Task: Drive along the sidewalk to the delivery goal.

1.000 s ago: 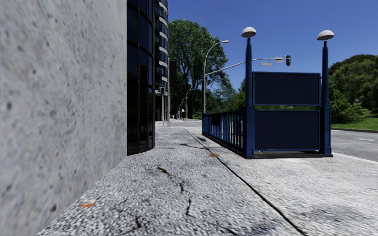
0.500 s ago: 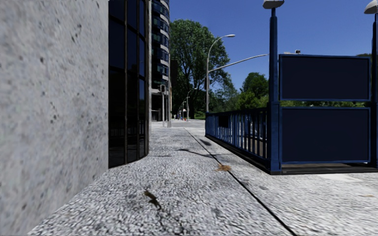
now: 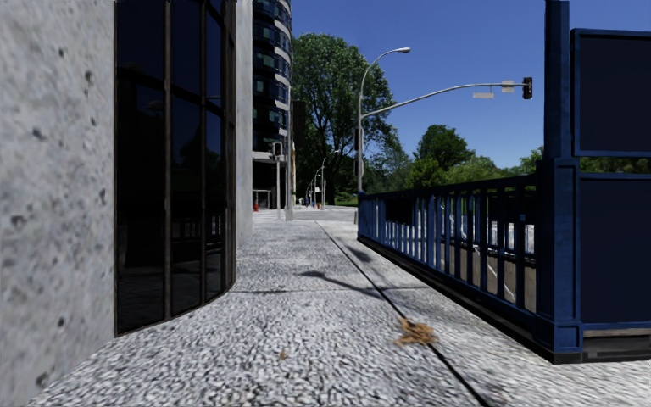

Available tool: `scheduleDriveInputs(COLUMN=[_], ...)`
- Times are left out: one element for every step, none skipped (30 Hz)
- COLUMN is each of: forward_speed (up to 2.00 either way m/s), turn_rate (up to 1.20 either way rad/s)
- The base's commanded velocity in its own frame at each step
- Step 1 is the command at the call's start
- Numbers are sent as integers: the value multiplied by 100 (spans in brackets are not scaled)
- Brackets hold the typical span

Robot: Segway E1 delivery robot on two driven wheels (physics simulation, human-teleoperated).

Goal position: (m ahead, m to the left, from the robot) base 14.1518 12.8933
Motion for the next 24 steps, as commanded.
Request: scheduleDriveInputs(forward_speed=[200,200,200,200,200,200,200,200,200,200,200,200,200,200,200,200,200,200,200,200,200,200,200,200], turn_rate=[0,0,0,0,0,0,0,0,0,0,0,0,0,0,0,0,0,0,0,0,0,0,0,0])
